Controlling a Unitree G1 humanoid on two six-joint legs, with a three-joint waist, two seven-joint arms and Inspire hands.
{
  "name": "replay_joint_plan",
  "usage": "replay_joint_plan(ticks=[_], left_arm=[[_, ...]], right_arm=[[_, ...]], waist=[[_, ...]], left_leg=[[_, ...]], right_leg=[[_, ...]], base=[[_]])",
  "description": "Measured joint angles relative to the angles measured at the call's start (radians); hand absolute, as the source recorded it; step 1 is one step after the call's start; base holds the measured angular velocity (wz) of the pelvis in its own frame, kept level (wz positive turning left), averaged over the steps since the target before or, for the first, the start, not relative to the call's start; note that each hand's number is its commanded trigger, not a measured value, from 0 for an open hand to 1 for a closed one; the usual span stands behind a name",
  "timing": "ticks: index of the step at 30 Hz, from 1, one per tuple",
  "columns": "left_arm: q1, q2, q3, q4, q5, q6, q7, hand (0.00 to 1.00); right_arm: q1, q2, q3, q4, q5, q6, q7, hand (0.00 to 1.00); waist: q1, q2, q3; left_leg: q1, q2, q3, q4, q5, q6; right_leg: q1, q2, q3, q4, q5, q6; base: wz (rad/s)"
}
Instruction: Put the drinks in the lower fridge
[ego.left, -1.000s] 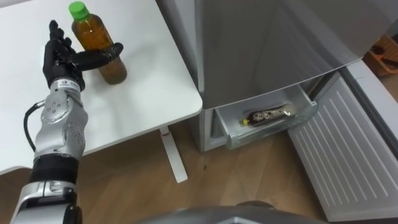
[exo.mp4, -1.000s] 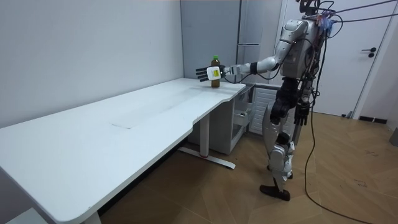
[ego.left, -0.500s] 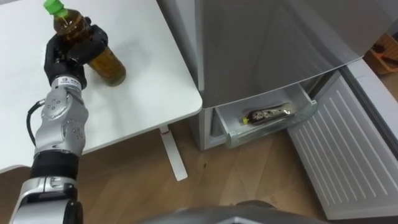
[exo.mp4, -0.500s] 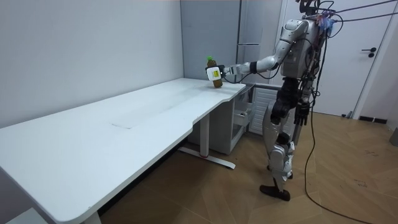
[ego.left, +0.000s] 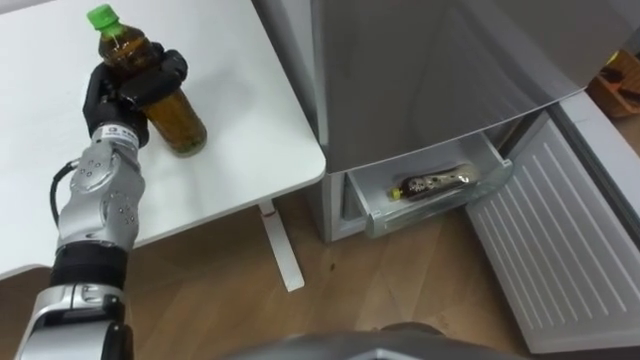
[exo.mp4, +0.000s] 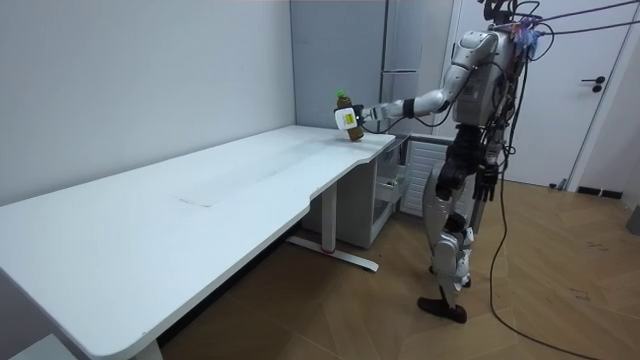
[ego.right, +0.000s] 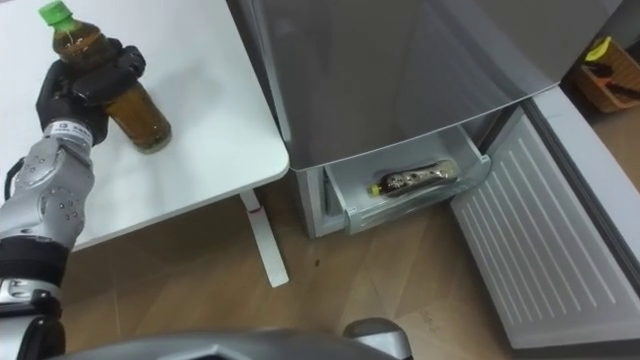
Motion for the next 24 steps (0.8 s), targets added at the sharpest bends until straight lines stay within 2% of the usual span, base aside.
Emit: replay_joint_plan(ticks=[2, 4, 9, 13, 16, 17, 19, 22, 24], left_arm=[[0.0, 0.0, -0.017, -0.01, 0.0, 0.0, 0.0, 1.0], [0.0, -0.001, -0.045, -0.027, 0.0, 0.001, 0.0, 1.0], [0.002, -0.018, -0.047, -0.093, 0.003, 0.003, -0.019, 1.0], [0.025, -0.024, -0.062, -0.18, 0.015, 0.003, -0.044, 1.0], [0.073, -0.038, -0.096, -0.268, 0.024, 0.003, -0.071, 1.0], [0.08, -0.042, -0.106, -0.279, 0.024, 0.003, -0.077, 1.0], [0.103, -0.058, -0.133, -0.315, 0.023, 0.003, -0.095, 1.0], [0.139, -0.081, -0.158, -0.337, 0.022, 0.003, -0.113, 1.0], [0.16, -0.086, -0.179, -0.348, 0.021, 0.003, -0.126, 1.0]], right_arm=[[0.001, 0.0, 0.0, -0.017, 0.0, -0.002, -0.001, 0.0], [-0.006, 0.001, 0.001, -0.032, 0.005, -0.002, -0.004, 0.0], [-0.041, 0.005, 0.001, -0.043, 0.006, -0.022, -0.026, 0.0], [-0.068, 0.006, 0.008, -0.095, 0.038, -0.031, -0.041, 0.0], [-0.071, 0.006, 0.049, -0.127, 0.093, -0.062, -0.055, 0.0], [-0.071, 0.005, 0.06, -0.127, 0.095, -0.062, -0.057, 0.0], [-0.075, 0.002, 0.081, -0.143, 0.096, -0.061, -0.059, 0.0], [-0.075, -0.001, 0.11, -0.176, 0.096, -0.061, -0.059, 0.0], [-0.077, -0.005, 0.128, -0.201, 0.094, -0.062, -0.053, 0.0]], waist=[[0.0, -0.005, 0.0027], [0.003, -0.009, 0.0002], [0.002, -0.013, -0.0011], [0.021, -0.014, -0.0018], [0.033, -0.014, -0.002], [0.035, -0.015, -0.0022], [0.061, -0.016, -0.0031], [0.075, -0.018, -0.0036], [0.085, -0.02, -0.0031]], left_leg=[[0.001, 0.0, -0.001, -0.003, 0.0, 0.0], [-0.001, 0.0, -0.005, -0.004, 0.0, 0.0], [-0.009, 0.0, -0.014, -0.001, 0.0, 0.0], [-0.013, -0.001, -0.014, -0.002, 0.0, 0.0], [-0.009, 0.0, -0.031, -0.004, 0.0, 0.0], [-0.008, 0.0, -0.033, -0.004, 0.0, 0.0], [-0.01, 0.0, -0.043, -0.003, 0.0, 0.0], [-0.013, 0.0, -0.054, -0.002, 0.001, -0.001], [-0.018, 0.0, -0.057, 0.003, 0.001, -0.002]], right_leg=[[0.002, 0.0, 0.0, -0.003, 0.0, 0.0], [0.009, 0.001, -0.001, -0.01, 0.0, 0.0], [0.01, 0.0, -0.012, -0.013, 0.0, 0.0], [0.002, -0.002, -0.025, -0.015, 0.0, 0.0], [0.013, -0.005, -0.065, -0.018, 0.001, -0.001], [0.016, -0.005, -0.065, -0.019, 0.001, -0.001], [0.02, -0.005, -0.066, -0.029, 0.002, -0.002], [0.022, -0.005, -0.073, -0.029, 0.002, -0.003], [0.02, -0.007, -0.083, -0.029, 0.002, -0.003]], base=[[0.0], [0.02], [0.06], [0.0], [0.13], [0.18], [0.05], [0.07], [0.08]])
